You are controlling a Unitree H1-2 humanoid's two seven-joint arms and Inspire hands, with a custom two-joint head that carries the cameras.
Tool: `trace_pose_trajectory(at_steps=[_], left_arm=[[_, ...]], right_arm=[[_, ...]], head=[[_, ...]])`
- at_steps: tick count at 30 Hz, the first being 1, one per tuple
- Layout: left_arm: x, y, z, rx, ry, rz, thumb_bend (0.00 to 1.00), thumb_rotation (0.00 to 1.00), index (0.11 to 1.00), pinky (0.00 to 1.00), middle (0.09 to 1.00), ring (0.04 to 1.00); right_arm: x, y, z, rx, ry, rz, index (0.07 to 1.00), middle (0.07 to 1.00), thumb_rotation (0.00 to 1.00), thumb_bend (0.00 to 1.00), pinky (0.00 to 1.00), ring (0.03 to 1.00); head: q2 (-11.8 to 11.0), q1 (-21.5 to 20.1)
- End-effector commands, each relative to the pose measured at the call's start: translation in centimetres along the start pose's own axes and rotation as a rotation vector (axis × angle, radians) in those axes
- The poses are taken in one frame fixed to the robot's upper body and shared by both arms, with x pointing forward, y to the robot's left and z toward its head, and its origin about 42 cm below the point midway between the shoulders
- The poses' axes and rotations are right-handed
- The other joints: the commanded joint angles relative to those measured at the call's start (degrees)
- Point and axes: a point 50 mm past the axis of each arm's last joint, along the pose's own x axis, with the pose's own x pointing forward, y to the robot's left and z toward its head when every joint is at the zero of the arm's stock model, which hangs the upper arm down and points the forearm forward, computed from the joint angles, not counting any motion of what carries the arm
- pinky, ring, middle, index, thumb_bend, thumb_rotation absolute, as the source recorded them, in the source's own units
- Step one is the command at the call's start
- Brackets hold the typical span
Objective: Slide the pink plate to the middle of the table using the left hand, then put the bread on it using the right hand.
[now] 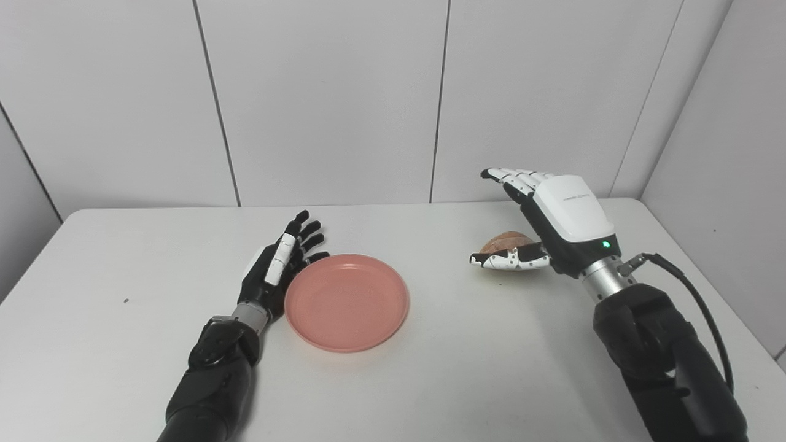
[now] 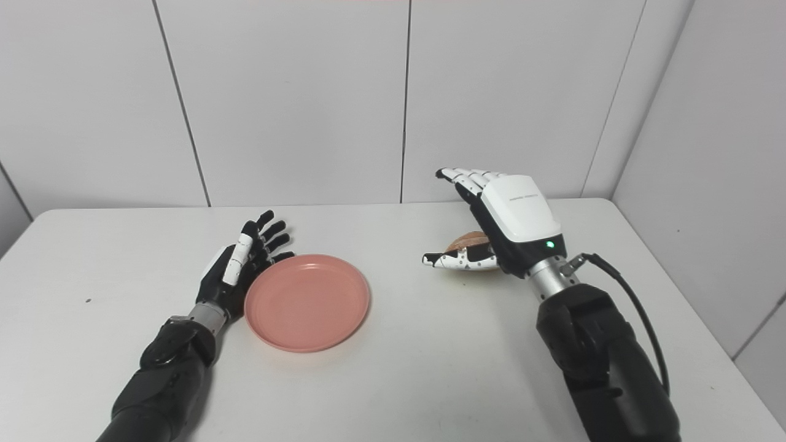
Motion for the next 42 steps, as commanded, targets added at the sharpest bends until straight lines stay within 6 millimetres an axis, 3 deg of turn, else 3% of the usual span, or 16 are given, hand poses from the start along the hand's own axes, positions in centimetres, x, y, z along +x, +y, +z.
trace_pose_trajectory(at_steps=[1,10,18,27,33,38,42], left_arm=[[-3.9,-0.4,-5.9,-0.071,0.148,0.025,0.9,0.82,0.958,0.8,0.934,0.917],[-3.8,-0.4,-5.8,-0.068,0.151,0.018,0.9,0.82,0.958,0.79,0.935,0.918],[-3.8,-0.3,-5.7,-0.054,0.148,0.012,0.89,0.83,0.969,0.8,0.943,0.925],[-4.0,-0.2,-5.7,-0.055,0.147,0.014,0.9,0.83,0.968,0.79,0.944,0.923],[-4.1,-0.1,-5.6,-0.059,0.147,0.017,0.9,0.83,0.967,0.79,0.943,0.924],[-4.2,0.0,-5.6,-0.06,0.151,0.019,0.89,0.83,0.973,0.78,0.942,0.921],[-4.2,0.0,-5.7,-0.07,0.157,0.019,0.9,0.83,0.976,0.79,0.94,0.921]], right_arm=[[2.6,-3.7,-0.6,-0.056,-0.007,-0.035,0.84,0.854,0.59,1.0,0.82,0.849],[7.4,-4.7,-3.5,-0.087,0.032,0.15,0.812,0.856,0.56,1.0,0.78,0.846],[10.0,-3.5,-5.4,-0.102,0.074,0.279,0.792,0.824,0.47,1.0,0.67,0.804],[11.5,-1.4,-7.1,-0.063,0.13,0.368,0.764,0.782,0.43,1.0,0.67,0.78],[11.7,-0.2,-8.0,0.002,0.165,0.406,0.755,0.776,0.4,1.0,0.62,0.737],[11.5,0.2,-7.9,0.018,0.192,0.439,0.787,0.834,0.41,1.0,0.68,0.813],[11.3,0.3,-7.7,0.024,0.195,0.448,0.797,0.847,0.43,1.0,0.69,0.819]], head=[[0.08,0.01],[0.11,-0.04],[0.08,0.59],[0.17,0.8],[0.23,0.98],[0.37,1.01],[0.56,0.97]])
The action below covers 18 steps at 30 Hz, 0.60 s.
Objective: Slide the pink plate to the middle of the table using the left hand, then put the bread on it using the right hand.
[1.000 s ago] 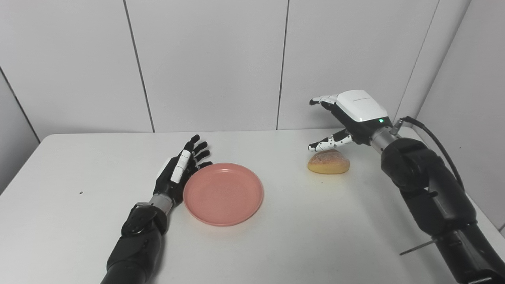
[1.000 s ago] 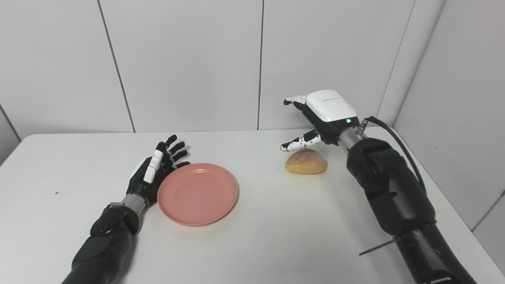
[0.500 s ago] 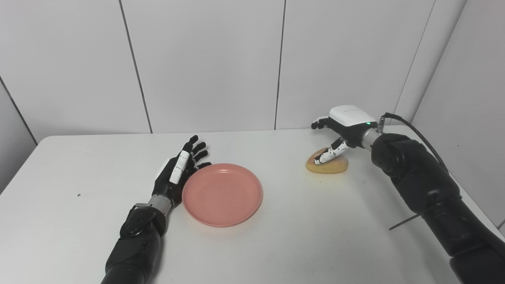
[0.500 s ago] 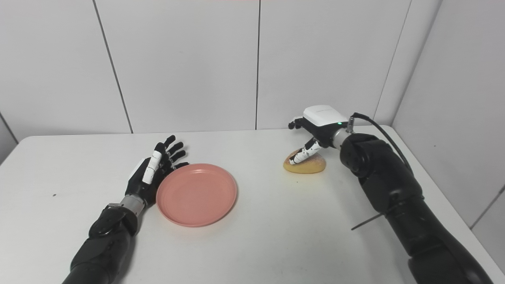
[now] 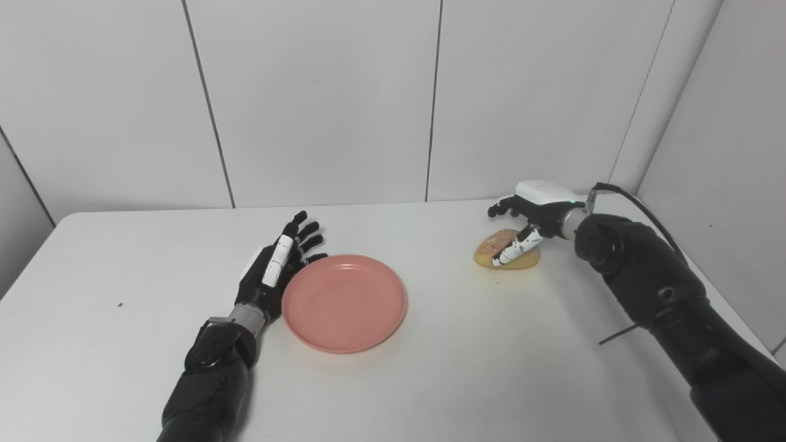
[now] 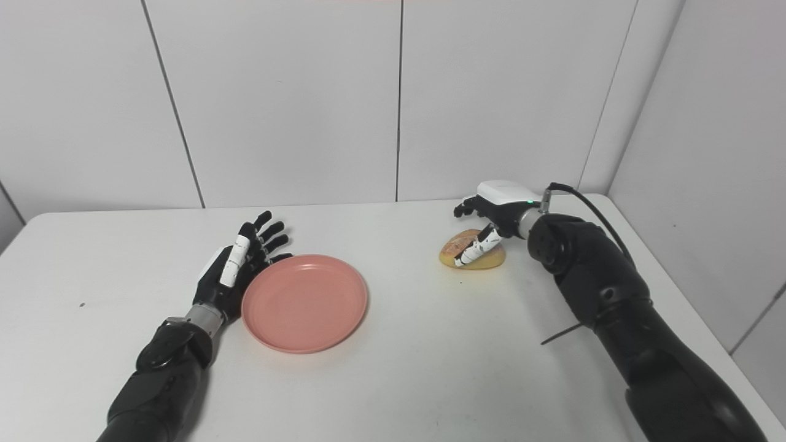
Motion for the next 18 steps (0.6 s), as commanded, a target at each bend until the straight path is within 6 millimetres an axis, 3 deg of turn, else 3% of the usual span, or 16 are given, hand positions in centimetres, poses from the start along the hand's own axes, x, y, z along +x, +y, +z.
trace_pose_trajectory(at_steps=[1,18], left_arm=[[-4.1,-0.3,-6.0,-0.082,0.162,0.027,0.9,0.83,0.975,0.79,0.938,0.918],[-4.1,-0.5,-6.0,-0.09,0.17,0.021,0.89,0.82,0.97,0.78,0.927,0.906]], right_arm=[[-0.1,-4.0,0.7,-0.007,-0.005,-0.088,0.797,0.847,0.43,1.0,0.69,0.819],[-0.3,-3.0,0.4,0.027,-0.014,-0.056,0.776,0.814,0.41,1.0,0.65,0.782]], head=[[0.04,0.01],[0.54,0.04]])
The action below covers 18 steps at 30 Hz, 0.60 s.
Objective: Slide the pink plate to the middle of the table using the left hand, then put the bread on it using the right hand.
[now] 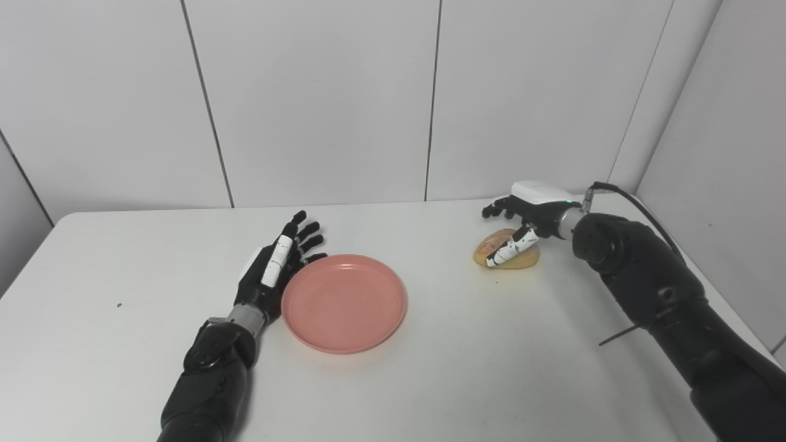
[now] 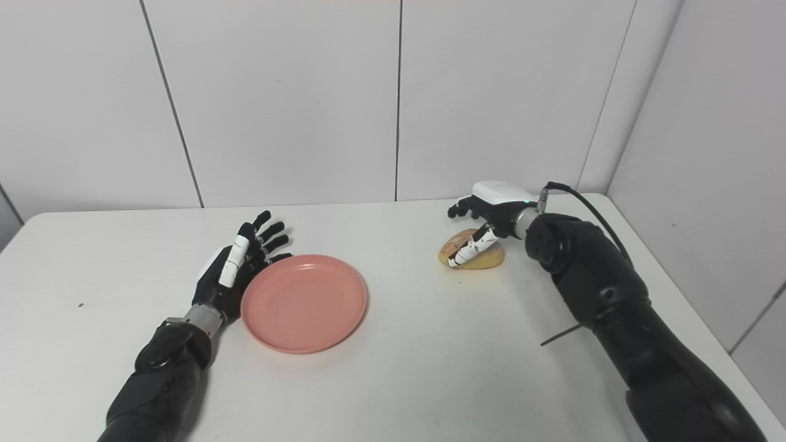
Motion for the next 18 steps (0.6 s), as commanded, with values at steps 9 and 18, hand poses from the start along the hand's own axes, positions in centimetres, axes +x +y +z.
trace_pose_trajectory(at_steps=[9,18], left_arm=[[-4.0,-0.4,-6.1,-0.08,0.167,0.023,0.9,0.83,0.967,0.78,0.925,0.905],[-4.2,-0.3,-6.1,-0.081,0.165,0.025,0.9,0.82,0.966,0.79,0.923,0.911]], right_arm=[[0.4,-2.6,-0.2,0.041,0.029,-0.051,0.784,0.828,0.38,1.0,0.66,0.79],[1.0,-1.4,-0.4,0.054,0.046,-0.039,0.777,0.794,0.37,1.0,0.66,0.765]], head=[[0.42,0.27],[0.73,0.45]])
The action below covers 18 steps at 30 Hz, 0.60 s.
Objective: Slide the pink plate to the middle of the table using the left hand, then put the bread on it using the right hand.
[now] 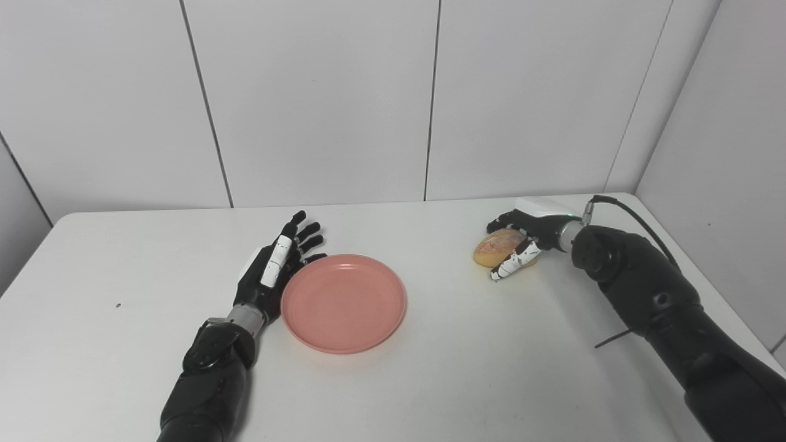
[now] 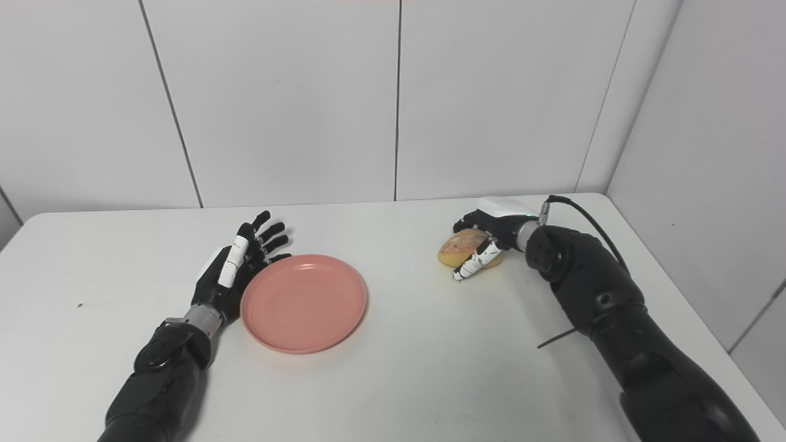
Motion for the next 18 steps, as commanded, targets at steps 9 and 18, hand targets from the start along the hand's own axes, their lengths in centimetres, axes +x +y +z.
trace_pose_trajectory(at_steps=[9,18], left_arm=[[-4.1,-0.3,-6.1,-0.077,0.167,0.029,0.91,0.82,0.967,0.78,0.921,0.906],[-4.1,-0.2,-5.9,-0.068,0.167,0.026,0.91,0.82,0.968,0.78,0.922,0.91]], right_arm=[[0.3,-2.7,1.0,-0.037,0.001,-0.115,0.763,0.791,0.35,1.0,0.68,0.78],[0.5,-1.7,1.1,-0.012,-0.066,-0.293,0.505,0.486,0.01,0.55,0.4,0.462]], head=[[0.16,0.39],[0.29,0.47]])
